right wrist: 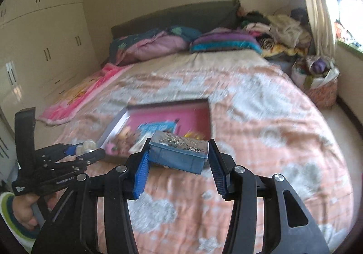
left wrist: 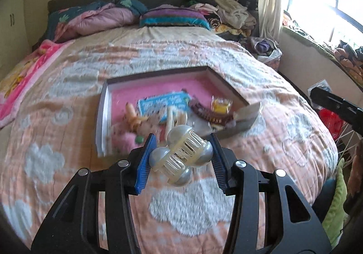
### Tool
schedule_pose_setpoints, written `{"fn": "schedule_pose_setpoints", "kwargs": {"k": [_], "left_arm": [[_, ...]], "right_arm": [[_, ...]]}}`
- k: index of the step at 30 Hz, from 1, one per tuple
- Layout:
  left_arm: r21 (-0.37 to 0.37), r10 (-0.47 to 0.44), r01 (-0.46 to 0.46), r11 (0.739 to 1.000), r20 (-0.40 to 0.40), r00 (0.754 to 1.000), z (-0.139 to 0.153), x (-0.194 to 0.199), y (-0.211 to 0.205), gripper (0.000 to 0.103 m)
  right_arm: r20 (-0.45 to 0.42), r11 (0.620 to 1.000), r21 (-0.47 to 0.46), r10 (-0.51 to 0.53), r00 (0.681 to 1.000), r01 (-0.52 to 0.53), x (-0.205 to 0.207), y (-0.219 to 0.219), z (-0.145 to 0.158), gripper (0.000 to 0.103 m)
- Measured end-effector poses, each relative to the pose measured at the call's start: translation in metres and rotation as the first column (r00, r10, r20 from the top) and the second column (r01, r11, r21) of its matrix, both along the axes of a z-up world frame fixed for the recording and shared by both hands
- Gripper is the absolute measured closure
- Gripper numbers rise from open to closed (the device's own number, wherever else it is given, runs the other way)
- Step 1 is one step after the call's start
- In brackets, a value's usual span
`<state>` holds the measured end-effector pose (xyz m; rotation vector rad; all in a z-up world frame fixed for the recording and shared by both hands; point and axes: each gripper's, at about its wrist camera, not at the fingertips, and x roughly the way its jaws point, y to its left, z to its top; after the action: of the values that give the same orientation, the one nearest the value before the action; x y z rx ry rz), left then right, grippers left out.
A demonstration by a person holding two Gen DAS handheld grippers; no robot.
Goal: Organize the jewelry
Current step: 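Grasp the clear plastic hair-tie bundle with the left tool while the right tool lifts the blue box, then carry both items into the tray and open both tools to release them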
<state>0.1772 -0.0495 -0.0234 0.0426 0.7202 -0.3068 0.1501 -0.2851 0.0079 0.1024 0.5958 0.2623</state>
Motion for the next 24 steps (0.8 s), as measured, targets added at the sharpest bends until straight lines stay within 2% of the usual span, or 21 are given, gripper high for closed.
{"fn": "schedule_pose_setpoints", "kwargs": {"k": [8, 14, 24], "left_arm": [[0.005, -0.005, 0.005, 1.000, 0.008, 1.000, 0.007, 0.028, -0.009, 0.064], [0.005, -0.012, 0.012, 1.000, -0.004, 1.000, 0.003, 0.055, -0.017, 0.064], [0.011, -0.006, 0.007, 1.000, -0.077, 0.997, -0.030, 0.083, -0.022, 0.064]], "right_arm": [[0.032, 0.999, -0.038, -0.012, 0.999, 0.013, 0.027, -0.015, 0.015, 0.056], [0.001, 0.998, -0.063, 0.014, 1.000, -0.014, 0.060, -0.005, 0.011, 0.056], [-0.156, 0.990, -0.107, 0.076, 0.985, -0.093, 0.122, 0.030, -0.040, 0.056]]}}
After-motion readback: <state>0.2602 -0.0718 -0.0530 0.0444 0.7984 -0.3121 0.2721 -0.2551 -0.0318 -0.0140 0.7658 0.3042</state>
